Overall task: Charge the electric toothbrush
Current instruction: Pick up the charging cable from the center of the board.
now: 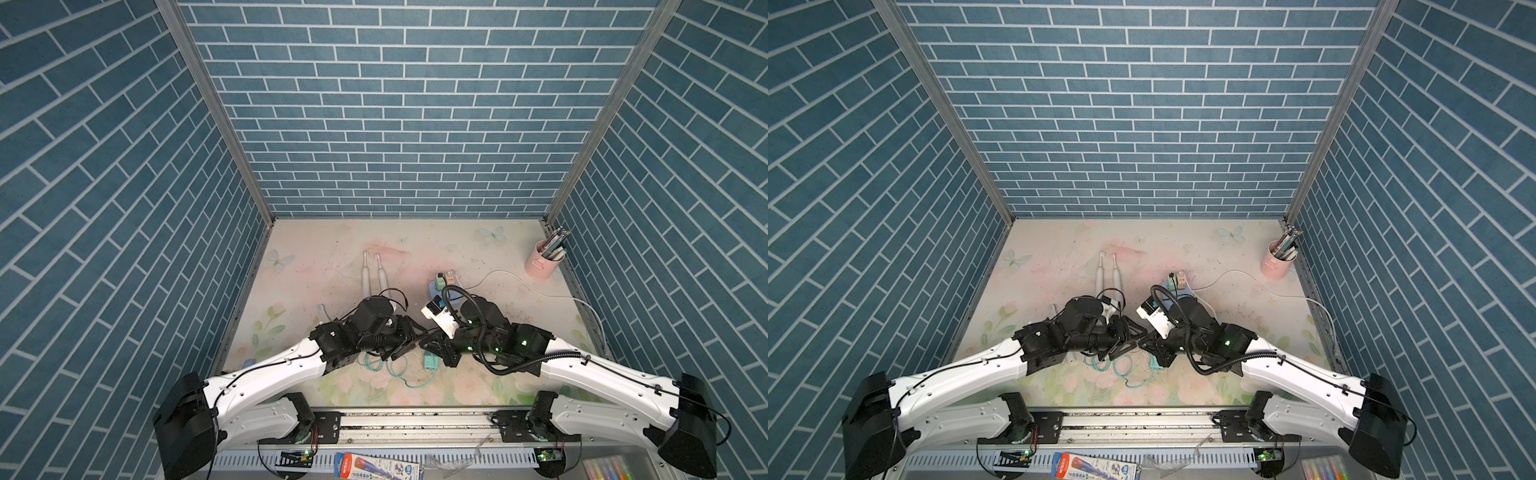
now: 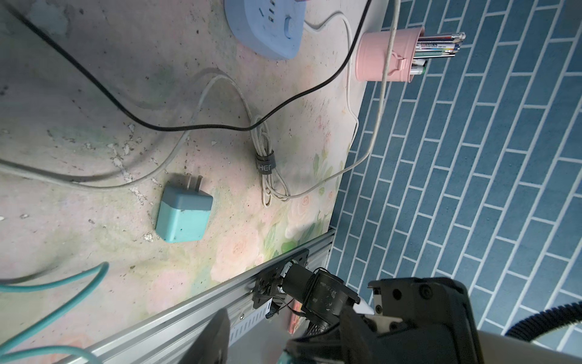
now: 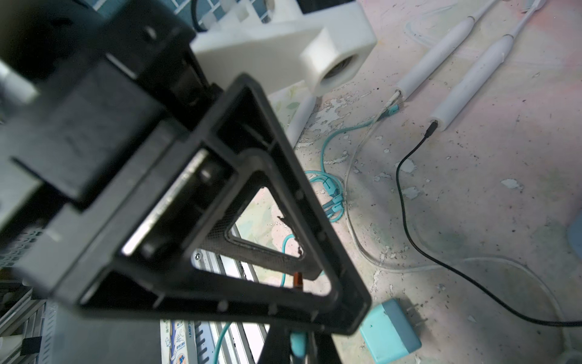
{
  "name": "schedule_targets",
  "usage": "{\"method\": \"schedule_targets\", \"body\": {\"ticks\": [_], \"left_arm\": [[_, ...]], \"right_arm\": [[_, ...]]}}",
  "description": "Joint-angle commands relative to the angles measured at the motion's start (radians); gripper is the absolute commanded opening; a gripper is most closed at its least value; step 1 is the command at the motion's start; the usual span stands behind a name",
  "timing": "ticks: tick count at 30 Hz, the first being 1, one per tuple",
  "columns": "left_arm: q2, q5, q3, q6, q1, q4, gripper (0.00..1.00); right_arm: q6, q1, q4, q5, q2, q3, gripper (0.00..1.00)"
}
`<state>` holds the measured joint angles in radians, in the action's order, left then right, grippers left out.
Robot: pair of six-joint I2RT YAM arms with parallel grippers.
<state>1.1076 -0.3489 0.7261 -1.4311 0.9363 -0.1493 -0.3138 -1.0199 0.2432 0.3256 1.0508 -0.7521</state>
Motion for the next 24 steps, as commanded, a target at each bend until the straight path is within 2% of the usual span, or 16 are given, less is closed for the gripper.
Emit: {"method": "schedule_targets", "body": {"ticks": [1,4,6,8,10,17,24], "left_arm": [[0.009,-0.012,-0.004,-0.005,0.013,0.033,0.45],[0.015,-0.013,-0.003,-0.006,0.016,0.039,0.43],[0.021,-0.018,-0.007,-0.009,0.016,0.048,0.38],[0.022,-0.022,-0.012,-0.014,0.016,0.057,0.36],[0.027,-0.029,-0.019,-0.023,0.018,0.073,0.29],[0.040,-0.042,-0.010,-0.016,0.021,0.070,0.23],[0.051,-0.049,-0.010,-0.018,0.022,0.075,0.04]], "right_arm": [[0.023,0.004,-0.044,-0.004,0.013,-0.025,0.00],[0.022,0.005,-0.052,-0.027,0.017,-0.023,0.00],[0.020,0.004,-0.064,-0.043,0.014,-0.018,0.00],[0.016,0.005,-0.076,-0.064,0.011,-0.015,0.00],[0.013,0.005,-0.091,-0.075,0.009,-0.013,0.00],[0.009,0.004,-0.103,-0.106,0.035,-0.027,0.00],[0.006,0.003,-0.105,-0.132,0.032,-0.030,0.00]]}}
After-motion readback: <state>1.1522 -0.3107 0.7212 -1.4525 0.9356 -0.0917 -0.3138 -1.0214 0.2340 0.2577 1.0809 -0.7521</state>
